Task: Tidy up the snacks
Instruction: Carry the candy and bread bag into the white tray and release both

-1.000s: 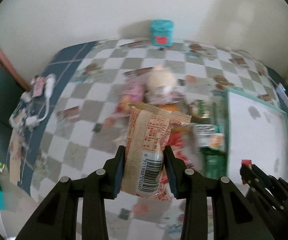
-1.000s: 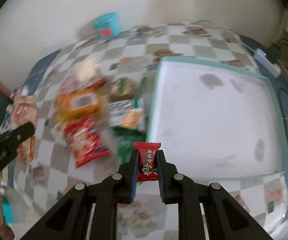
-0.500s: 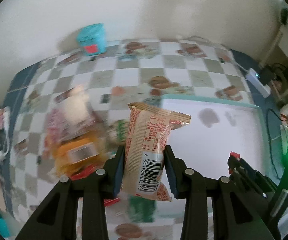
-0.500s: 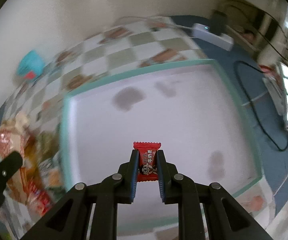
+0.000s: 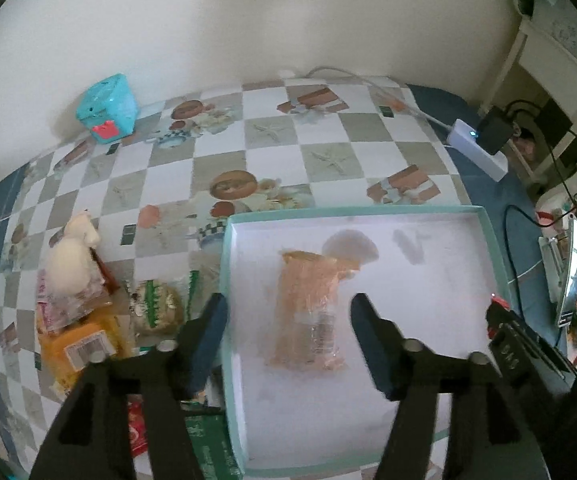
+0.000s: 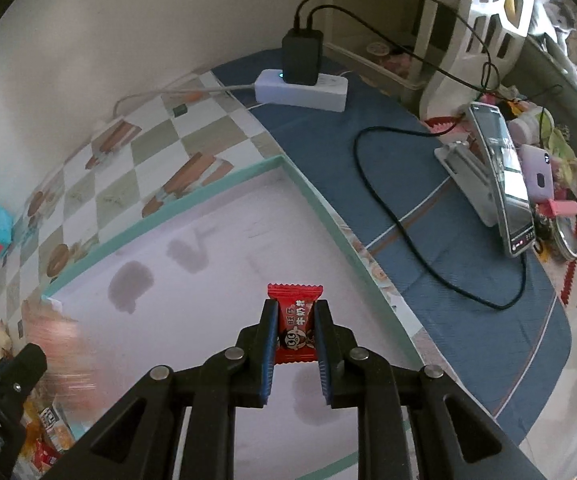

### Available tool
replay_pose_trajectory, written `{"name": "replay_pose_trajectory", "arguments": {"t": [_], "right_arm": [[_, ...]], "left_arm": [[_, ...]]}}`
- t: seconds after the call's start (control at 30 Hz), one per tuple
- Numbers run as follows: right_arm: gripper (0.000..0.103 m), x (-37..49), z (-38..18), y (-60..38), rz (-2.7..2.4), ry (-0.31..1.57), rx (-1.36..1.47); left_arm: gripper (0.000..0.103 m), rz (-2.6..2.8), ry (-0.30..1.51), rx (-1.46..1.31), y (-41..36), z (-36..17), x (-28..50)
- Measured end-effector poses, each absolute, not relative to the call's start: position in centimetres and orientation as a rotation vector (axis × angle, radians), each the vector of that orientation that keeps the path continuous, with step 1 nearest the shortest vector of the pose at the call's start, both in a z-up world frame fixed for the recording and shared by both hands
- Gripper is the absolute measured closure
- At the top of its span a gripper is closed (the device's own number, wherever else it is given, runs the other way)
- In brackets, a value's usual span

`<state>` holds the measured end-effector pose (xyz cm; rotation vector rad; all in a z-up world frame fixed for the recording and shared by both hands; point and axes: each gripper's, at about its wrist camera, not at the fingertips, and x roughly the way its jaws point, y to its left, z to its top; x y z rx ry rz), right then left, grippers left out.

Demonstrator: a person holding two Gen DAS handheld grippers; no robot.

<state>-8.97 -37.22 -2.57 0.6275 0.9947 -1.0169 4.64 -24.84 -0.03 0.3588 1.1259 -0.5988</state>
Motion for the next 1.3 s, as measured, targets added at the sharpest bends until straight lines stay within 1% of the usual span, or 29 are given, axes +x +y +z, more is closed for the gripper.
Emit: {"name": "replay_pose_trajectory", "arguments": {"t": [0.07,0.17,0.23,0.3,0.37,0.4,0.5,0.63,0.67,0.7,0.77,0.87,1.03,1.17,1.3], "right_arm": [[0.083,-9.0,-2.7,-37.3,-1.015,0.998,0.64],[0.083,-8.8,-2.7,-37.1,-0.994,1.009,0.637],[0.08,-8.6,-2.6,-36.7,-0.981,1.019,0.631],[0.072,-8.4,-2.6,-36.3,-0.97,1.023,0.627],[0.047,-8.2,-2.3,-35.8,-0.949,1.024,0.618],[0.044,-8.1,-2.2,-35.5,-0.94,1.02,0.614],[0.043,-7.8,-1.5,-34.4,-0.916,1.013,0.587],[0.035,-7.4,-0.3,-32.6,-0.877,0.993,0.558],[0.034,-7.3,0.0,-32.1,-0.867,0.989,0.546],[0.032,-7.1,0.2,-31.5,-0.849,0.987,0.533],[0.027,-6.8,0.6,-30.4,-0.821,0.98,0.519],[0.022,-6.1,1.0,-28.5,-0.769,0.978,0.491],[0.017,-4.6,1.2,-25.1,-0.676,0.988,0.443],[0.008,-3.6,1.0,-23.0,-0.617,1.001,0.428],[0.008,-2.7,0.7,-21.1,-0.547,1.018,0.439]], "left_arm": [[0.035,-0.578,1.141,0.34,-24.0,0.2,5.0],[0.029,-0.518,1.156,0.318,-22.3,0.6,5.8],[0.027,-0.46,1.147,0.316,-20.8,0.9,6.4],[0.027,-0.404,1.152,0.325,-19.2,0.9,6.8],[0.027,-0.353,1.161,0.313,-17.4,0.8,7.3],[0.027,-0.33,1.168,0.303,-16.4,0.7,7.6],[0.026,-0.263,1.183,0.285,-13.4,0.5,8.3],[0.025,-0.158,1.155,0.253,-9.4,1.2,9.3],[0.023,-0.141,1.15,0.246,-8.7,1.4,9.5],[0.017,-0.116,1.141,0.237,-7.6,1.6,9.6],[0.013,-0.08,1.125,0.233,-5.9,2.0,9.9],[0.013,-0.011,1.098,0.233,-3.5,2.4,10.1],[0.013,0.097,1.068,0.224,0.9,2.8,10.1],[0.013,0.16,1.068,0.194,3.9,2.5,10.2],[0.013,0.175,1.107,0.109,6.7,1.6,10.3]]}}
